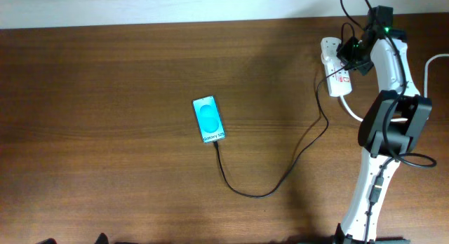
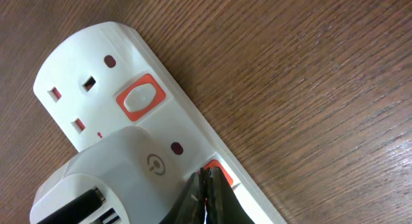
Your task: Plug charger to phone and switch on socket
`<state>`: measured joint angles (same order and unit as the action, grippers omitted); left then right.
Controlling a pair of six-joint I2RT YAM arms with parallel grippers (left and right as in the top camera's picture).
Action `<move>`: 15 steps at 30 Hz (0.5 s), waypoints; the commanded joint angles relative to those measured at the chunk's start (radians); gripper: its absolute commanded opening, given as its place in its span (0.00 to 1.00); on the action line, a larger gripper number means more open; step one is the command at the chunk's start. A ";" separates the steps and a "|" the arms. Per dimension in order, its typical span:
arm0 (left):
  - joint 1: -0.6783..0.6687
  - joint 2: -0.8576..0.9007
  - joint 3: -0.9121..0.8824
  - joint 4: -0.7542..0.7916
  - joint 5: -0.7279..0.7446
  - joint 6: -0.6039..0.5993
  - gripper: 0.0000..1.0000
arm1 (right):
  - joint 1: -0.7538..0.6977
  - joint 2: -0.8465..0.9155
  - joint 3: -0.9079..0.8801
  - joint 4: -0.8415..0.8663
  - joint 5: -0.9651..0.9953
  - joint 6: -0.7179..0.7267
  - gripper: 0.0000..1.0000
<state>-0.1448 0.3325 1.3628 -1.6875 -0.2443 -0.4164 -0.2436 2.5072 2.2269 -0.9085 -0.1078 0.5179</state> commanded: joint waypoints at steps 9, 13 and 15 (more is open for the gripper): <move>0.003 -0.005 -0.004 0.000 -0.014 -0.016 0.99 | 0.034 0.041 -0.019 -0.034 0.011 -0.010 0.04; 0.002 -0.005 -0.004 0.000 -0.014 -0.016 0.99 | 0.078 0.056 -0.019 -0.034 0.011 -0.010 0.05; 0.003 -0.005 -0.004 0.000 -0.014 -0.016 0.99 | 0.086 0.071 -0.019 -0.026 0.023 -0.013 0.05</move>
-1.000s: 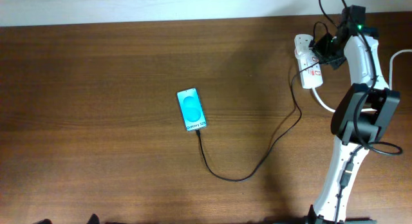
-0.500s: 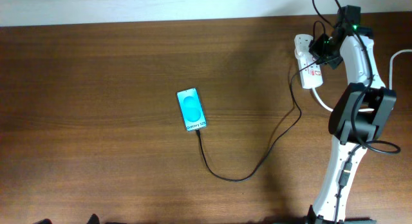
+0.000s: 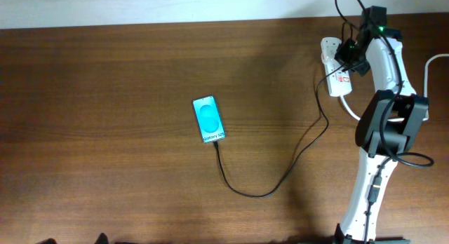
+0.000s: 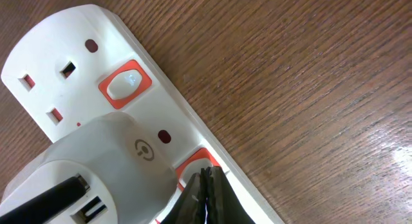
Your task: Plug charger to phone and switch on socket
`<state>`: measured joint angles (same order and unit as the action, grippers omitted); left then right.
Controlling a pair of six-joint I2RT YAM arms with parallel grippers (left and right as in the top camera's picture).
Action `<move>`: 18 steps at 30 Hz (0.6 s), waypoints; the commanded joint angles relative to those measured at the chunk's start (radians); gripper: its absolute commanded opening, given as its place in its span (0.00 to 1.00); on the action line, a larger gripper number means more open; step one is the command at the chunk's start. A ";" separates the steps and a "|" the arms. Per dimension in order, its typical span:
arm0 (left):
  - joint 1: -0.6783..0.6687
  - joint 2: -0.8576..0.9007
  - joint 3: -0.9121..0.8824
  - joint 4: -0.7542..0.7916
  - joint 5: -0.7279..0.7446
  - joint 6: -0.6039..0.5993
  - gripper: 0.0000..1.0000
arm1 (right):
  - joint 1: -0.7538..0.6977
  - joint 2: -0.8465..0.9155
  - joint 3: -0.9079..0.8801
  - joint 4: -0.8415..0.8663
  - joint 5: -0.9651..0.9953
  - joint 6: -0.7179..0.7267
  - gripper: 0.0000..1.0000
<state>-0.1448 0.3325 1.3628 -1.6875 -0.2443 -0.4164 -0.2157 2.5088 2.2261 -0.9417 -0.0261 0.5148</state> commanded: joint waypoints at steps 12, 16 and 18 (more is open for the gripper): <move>0.003 -0.005 -0.004 0.000 -0.014 -0.016 0.99 | -0.018 0.014 0.053 -0.027 -0.007 -0.006 0.04; 0.002 -0.005 -0.004 0.000 -0.014 -0.016 0.99 | -0.018 0.014 0.064 -0.020 -0.022 -0.006 0.04; 0.003 -0.005 -0.004 0.000 -0.014 -0.016 0.99 | -0.012 0.017 0.063 -0.022 -0.022 -0.006 0.04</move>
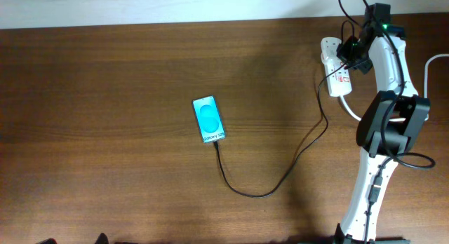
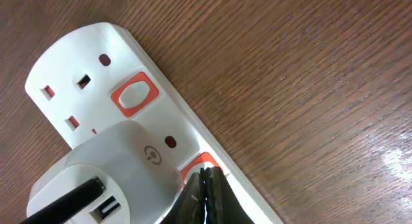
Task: Plug charger to phone and switch on socket
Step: 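Lift the right gripper up away from the power strip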
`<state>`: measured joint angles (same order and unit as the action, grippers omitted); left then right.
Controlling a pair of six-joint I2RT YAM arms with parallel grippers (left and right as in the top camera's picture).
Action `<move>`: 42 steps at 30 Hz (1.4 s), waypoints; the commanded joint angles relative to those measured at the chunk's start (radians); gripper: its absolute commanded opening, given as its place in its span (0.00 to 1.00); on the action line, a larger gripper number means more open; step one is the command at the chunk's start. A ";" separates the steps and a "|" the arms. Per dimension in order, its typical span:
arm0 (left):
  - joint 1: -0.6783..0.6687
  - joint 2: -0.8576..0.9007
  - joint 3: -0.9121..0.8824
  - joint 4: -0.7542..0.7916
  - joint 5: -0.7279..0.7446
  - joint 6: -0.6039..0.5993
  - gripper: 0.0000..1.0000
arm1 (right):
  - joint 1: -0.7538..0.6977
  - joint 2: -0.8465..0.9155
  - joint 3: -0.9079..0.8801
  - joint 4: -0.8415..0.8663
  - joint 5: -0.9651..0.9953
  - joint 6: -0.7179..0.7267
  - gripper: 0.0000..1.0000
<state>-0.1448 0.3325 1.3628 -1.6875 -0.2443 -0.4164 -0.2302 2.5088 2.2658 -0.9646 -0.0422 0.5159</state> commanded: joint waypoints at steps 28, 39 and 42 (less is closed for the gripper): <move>0.003 -0.005 -0.004 0.000 -0.014 -0.016 0.99 | 0.112 0.086 -0.070 0.018 -0.033 0.016 0.04; 0.003 -0.005 -0.004 0.000 -0.014 -0.016 0.99 | 0.193 0.086 -0.130 0.026 -0.135 0.024 0.04; 0.003 -0.005 -0.004 0.000 -0.014 -0.016 0.99 | 0.218 0.086 -0.130 -0.009 -0.139 0.058 0.05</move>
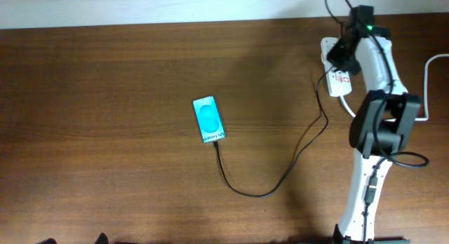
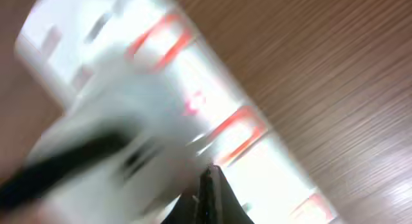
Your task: Plug charger to phone and switch on socket
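Note:
The phone (image 1: 209, 119) lies face up mid-table with a lit blue screen. A black cable (image 1: 266, 191) runs from its lower end in a loop to the white power strip (image 1: 335, 69) at the back right. My right gripper (image 1: 342, 56) hangs over the strip, shut with nothing held. The right wrist view is blurred by motion. In it the closed tips (image 2: 207, 171) sit just short of an orange-framed switch (image 2: 241, 130), beside the white charger plug (image 2: 96, 153). A small red smear shows between the two switches. My left gripper is out of view.
A white lead (image 1: 435, 62) leaves the strip toward the right edge. The right arm's base and links (image 1: 379, 132) stand along the right side. The table's back edge meets a white wall just behind the strip.
My right gripper has shifted left and toward the back over the strip. The wrist view has gone blurred and the strip sits differently in it. Phone and cable lie as before.
Throughout, the phone lay lit with the cable in it and the charger plug in the strip. My shut right gripper had its tips at the orange switch beside the plug at each earlier moment, shifting slightly. Now it sits a little further left over the strip.

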`<state>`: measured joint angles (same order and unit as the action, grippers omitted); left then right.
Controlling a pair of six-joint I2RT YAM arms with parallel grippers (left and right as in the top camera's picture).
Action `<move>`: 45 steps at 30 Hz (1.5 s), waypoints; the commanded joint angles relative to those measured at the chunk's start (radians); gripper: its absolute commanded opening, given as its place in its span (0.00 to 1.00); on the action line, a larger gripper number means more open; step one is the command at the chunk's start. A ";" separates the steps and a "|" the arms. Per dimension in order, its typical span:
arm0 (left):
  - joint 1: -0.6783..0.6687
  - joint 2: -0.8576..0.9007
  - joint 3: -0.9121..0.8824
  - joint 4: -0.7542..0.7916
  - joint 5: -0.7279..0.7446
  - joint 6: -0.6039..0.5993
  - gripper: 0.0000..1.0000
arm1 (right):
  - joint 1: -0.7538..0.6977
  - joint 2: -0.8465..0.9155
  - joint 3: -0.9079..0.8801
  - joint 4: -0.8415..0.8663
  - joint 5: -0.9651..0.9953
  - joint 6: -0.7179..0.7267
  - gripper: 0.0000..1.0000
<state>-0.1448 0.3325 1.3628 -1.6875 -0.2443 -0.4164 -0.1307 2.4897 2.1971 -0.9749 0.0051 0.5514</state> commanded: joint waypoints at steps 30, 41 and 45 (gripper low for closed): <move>0.003 -0.005 -0.004 0.000 -0.014 -0.016 0.99 | -0.225 -0.579 -0.058 -0.239 0.007 -0.084 0.23; 0.003 -0.005 -0.004 0.000 -0.014 -0.016 0.99 | -0.223 -0.953 -0.058 -0.422 -0.100 -0.155 0.22; 0.003 -0.005 -0.004 0.000 -0.014 -0.016 0.99 | -0.223 -1.090 -0.058 -0.466 -0.137 -0.156 0.22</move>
<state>-0.1448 0.3325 1.3613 -1.6871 -0.2443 -0.4164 -0.3531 1.4578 2.1407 -1.4330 -0.1040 0.4076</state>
